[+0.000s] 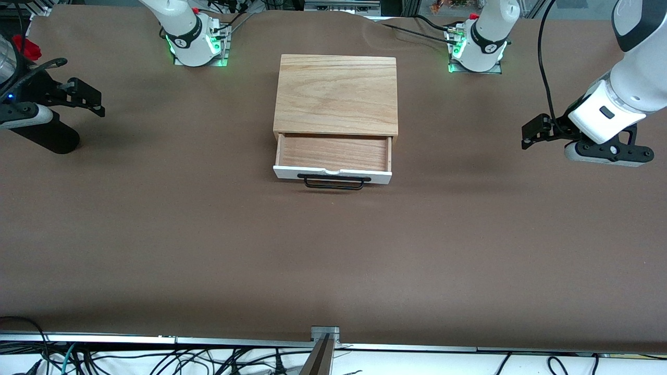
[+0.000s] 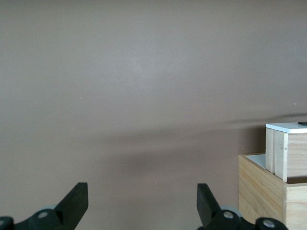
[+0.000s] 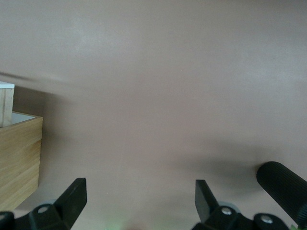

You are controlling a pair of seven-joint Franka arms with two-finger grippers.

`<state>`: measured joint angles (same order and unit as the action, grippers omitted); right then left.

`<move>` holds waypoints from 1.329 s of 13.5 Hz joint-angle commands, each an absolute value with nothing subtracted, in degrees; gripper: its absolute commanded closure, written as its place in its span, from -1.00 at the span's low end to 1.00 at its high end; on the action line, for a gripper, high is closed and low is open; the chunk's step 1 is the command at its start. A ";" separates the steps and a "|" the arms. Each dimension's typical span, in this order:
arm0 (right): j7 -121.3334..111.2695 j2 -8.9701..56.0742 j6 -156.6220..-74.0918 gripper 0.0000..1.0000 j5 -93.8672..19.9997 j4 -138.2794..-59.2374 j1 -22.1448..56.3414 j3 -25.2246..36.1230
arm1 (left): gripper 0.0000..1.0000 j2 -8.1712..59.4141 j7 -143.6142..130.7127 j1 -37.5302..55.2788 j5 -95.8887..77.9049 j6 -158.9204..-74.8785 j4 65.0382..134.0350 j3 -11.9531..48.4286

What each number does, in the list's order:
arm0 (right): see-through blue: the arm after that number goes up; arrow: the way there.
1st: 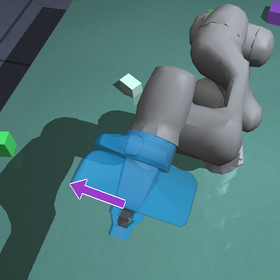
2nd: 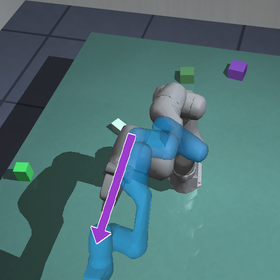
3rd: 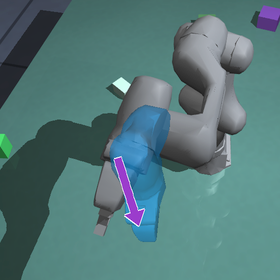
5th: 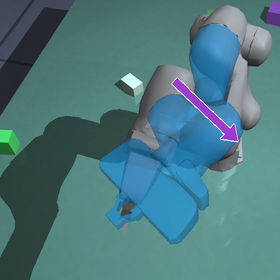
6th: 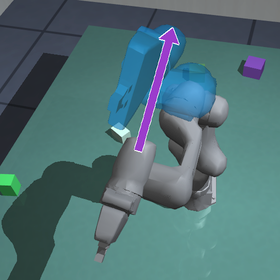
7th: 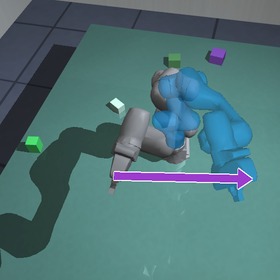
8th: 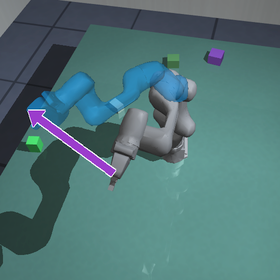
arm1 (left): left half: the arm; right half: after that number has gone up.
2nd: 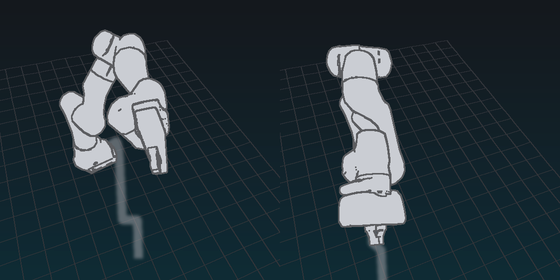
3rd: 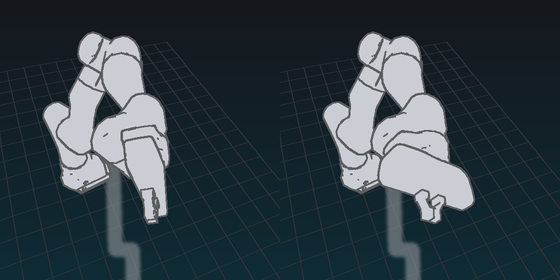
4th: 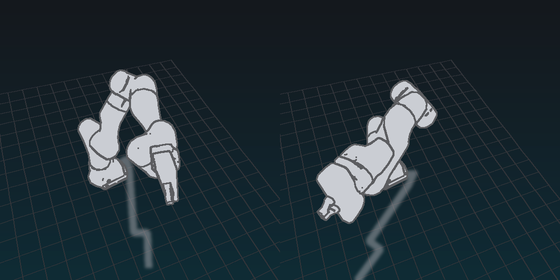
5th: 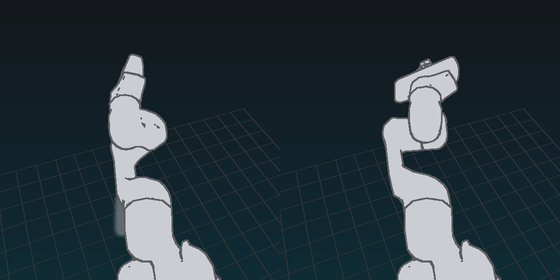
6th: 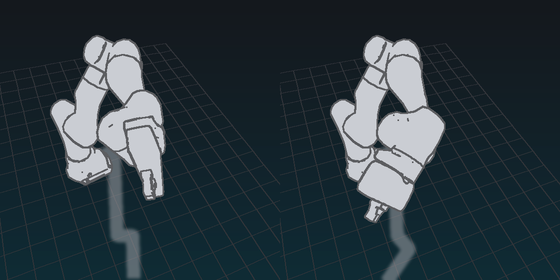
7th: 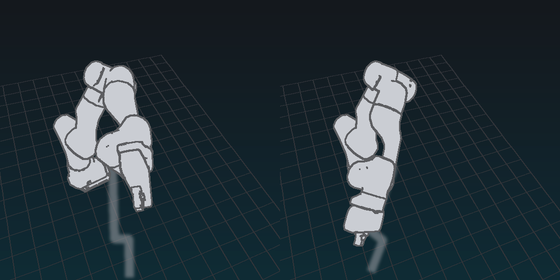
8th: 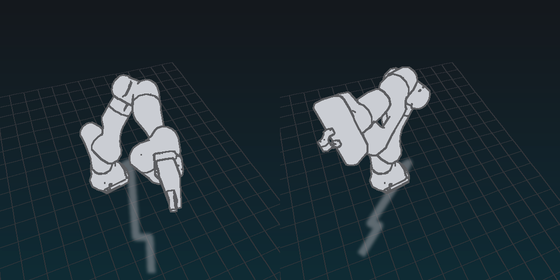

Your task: Close drawer with both arms simultaneously

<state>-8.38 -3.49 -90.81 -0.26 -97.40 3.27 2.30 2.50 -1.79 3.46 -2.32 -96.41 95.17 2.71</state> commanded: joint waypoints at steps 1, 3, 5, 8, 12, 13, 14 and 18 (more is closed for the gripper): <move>-7.82 -3.25 -90.00 -1.00 -1.14 -96.50 3.51 2.46 | -1.00 1.93 -1.32 3.16 -2.37 -95.27 94.57 2.55; -7.91 -3.25 -90.44 -1.00 -1.14 -96.42 3.43 2.46 | -1.00 2.02 -1.23 2.73 -1.85 -95.54 94.57 1.76; -7.91 -3.25 -90.79 -1.00 -1.06 -96.33 3.60 2.46 | -1.00 2.11 -1.06 2.29 0.25 -95.89 94.57 1.76; -7.82 -3.25 -91.23 -1.00 -1.49 -96.24 3.60 2.37 | -1.00 2.29 -1.05 3.07 0.79 -95.98 94.31 2.11; -7.82 -3.34 -91.14 -1.00 -1.67 -96.50 3.60 2.55 | -1.00 2.11 2.10 2.29 0.70 -95.89 93.96 2.55; -7.74 -3.43 -91.23 -1.00 -1.67 -96.42 3.60 2.46 | -1.00 2.11 2.63 1.85 0.70 -95.98 93.96 2.55; -7.73 -3.43 -91.23 -1.00 -1.67 -96.42 3.60 2.46 | -1.00 2.02 2.72 1.76 0.79 -95.89 94.04 2.55; -7.82 -3.69 -91.14 -1.00 -1.58 -96.24 3.60 2.37 | -1.00 1.41 2.55 1.76 0.70 -95.80 93.96 2.37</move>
<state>-8.38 -3.45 -91.57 -0.89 -97.12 3.32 2.29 2.10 1.40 2.12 -0.31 -96.44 94.48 2.30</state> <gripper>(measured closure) 0.000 0.000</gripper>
